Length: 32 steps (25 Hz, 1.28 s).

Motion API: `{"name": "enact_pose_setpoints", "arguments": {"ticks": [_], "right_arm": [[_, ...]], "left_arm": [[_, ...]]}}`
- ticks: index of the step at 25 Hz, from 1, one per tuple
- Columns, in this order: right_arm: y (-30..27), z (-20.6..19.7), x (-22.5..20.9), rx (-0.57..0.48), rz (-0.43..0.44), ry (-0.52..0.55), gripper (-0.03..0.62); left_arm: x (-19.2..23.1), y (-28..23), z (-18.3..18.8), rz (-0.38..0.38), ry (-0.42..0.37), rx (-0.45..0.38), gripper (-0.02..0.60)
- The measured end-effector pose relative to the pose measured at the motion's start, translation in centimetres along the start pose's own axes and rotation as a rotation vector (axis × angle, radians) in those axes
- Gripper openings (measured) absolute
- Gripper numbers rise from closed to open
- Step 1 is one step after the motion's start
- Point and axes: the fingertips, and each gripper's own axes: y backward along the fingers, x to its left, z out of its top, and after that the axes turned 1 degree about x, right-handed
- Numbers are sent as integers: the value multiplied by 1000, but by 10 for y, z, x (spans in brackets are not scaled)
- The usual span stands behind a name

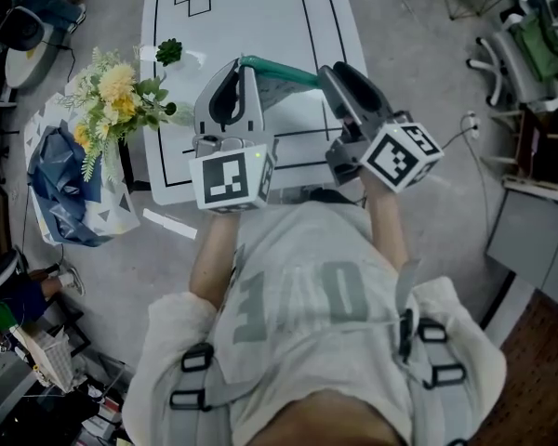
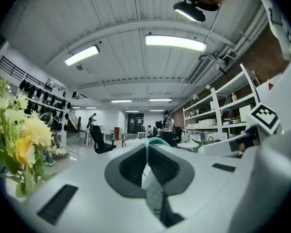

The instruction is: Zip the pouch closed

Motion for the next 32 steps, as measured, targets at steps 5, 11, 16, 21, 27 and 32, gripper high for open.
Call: {"name": "enact_pose_setpoints", "arguments": {"ticks": [5, 11, 16, 21, 27, 32], "right_arm": [[10, 6, -14, -31, -39, -2, 128], [18, 9, -25, -47, -49, -25, 127], [17, 8, -29, -32, -48, -29, 127], [13, 6, -27, -10, -29, -30, 127], [3, 0, -23, 26, -6, -25, 127], [-1, -4, -23, 44, 2, -28, 127]], "left_arm": [[-16, -14, -13, -33, 70, 50, 13], [0, -31, -59, 20, 264, 164, 12], [15, -31, -84, 78, 342, 219, 14], [32, -28, -95, 148, 361, 235, 14], [55, -26, -107, 211, 375, 242, 14], [64, -24, -111, 229, 399, 236, 15]]}}
